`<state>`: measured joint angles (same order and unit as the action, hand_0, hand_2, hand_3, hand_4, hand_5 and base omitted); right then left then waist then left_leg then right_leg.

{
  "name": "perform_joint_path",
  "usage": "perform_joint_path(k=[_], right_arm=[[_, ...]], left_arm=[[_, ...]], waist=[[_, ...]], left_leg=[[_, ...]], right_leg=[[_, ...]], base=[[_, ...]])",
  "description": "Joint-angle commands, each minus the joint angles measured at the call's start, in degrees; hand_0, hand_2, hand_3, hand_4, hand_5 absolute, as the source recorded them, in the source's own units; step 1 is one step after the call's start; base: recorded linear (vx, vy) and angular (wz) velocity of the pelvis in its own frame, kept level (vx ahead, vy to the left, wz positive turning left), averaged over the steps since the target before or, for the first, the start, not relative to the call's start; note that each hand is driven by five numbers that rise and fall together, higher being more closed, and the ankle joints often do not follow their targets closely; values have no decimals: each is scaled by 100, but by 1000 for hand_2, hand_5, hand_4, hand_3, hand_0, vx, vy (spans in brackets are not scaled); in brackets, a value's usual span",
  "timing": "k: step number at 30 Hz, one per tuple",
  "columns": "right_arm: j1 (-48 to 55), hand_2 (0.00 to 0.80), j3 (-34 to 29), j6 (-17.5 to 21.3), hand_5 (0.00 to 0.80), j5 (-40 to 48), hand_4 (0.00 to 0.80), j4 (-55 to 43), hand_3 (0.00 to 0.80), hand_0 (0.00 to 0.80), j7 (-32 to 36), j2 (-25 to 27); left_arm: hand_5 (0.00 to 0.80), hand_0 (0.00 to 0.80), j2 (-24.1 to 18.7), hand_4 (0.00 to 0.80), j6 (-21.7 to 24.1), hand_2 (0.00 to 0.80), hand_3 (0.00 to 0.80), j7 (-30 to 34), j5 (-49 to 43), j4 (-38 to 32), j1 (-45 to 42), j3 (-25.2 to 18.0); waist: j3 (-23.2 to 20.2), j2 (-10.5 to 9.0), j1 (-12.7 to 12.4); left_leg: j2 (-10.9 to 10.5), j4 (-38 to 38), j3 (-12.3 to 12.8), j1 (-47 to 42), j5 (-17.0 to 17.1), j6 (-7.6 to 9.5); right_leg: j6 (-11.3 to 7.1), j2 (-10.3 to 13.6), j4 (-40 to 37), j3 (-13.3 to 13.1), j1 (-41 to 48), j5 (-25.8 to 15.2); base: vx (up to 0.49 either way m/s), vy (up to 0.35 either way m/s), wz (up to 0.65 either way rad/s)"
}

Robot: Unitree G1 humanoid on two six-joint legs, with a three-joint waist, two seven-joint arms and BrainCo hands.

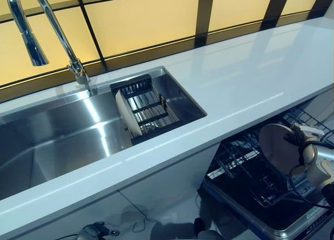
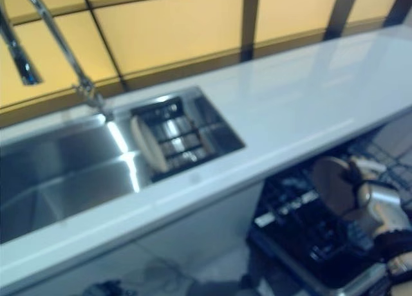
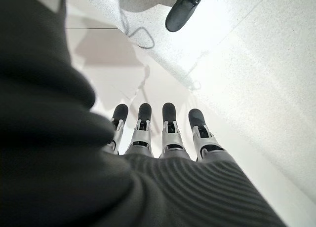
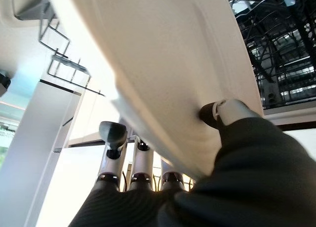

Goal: Take plates into dishwasher

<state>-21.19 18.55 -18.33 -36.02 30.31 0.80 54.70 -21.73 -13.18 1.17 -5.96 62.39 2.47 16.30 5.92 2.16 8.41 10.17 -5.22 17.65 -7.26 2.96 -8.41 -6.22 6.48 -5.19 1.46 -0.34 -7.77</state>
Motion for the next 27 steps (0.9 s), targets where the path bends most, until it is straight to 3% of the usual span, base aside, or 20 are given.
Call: perform_joint_path(k=[1, 14, 27], right_arm=[[-810, 800, 323, -243, 800, -839, 800, 406, 800, 800, -225, -59], [-928, 800, 674, -780, 800, -1433, 800, 1054, 800, 800, -282, -63], [-974, 800, 618, -614, 800, -1116, 800, 1599, 800, 800, -453, -73]], left_arm=[[0, 0, -269, 0, -53, 0, 0, -137, -180, 130, 416, 286], [0, 0, -351, 0, 12, 0, 0, -166, -84, 146, 567, 379], [0, 0, -313, 0, 17, 0, 0, -185, 34, 142, 692, 435]], waist=[[96, -279, -181], [268, -175, -254], [351, -119, -254]], left_leg=[[-42, 22, -223, -176, -258, 236], [-37, 22, -304, 3, -198, 210], [-44, 22, -323, 93, -187, 205]], right_leg=[[-359, 211, 19, 223, 89, 162], [-380, 257, 19, 308, -37, 129], [-377, 268, 19, 273, -121, 117]], base=[[10, -41, 12], [-24, -24, 4], [-6, -8, 2]])
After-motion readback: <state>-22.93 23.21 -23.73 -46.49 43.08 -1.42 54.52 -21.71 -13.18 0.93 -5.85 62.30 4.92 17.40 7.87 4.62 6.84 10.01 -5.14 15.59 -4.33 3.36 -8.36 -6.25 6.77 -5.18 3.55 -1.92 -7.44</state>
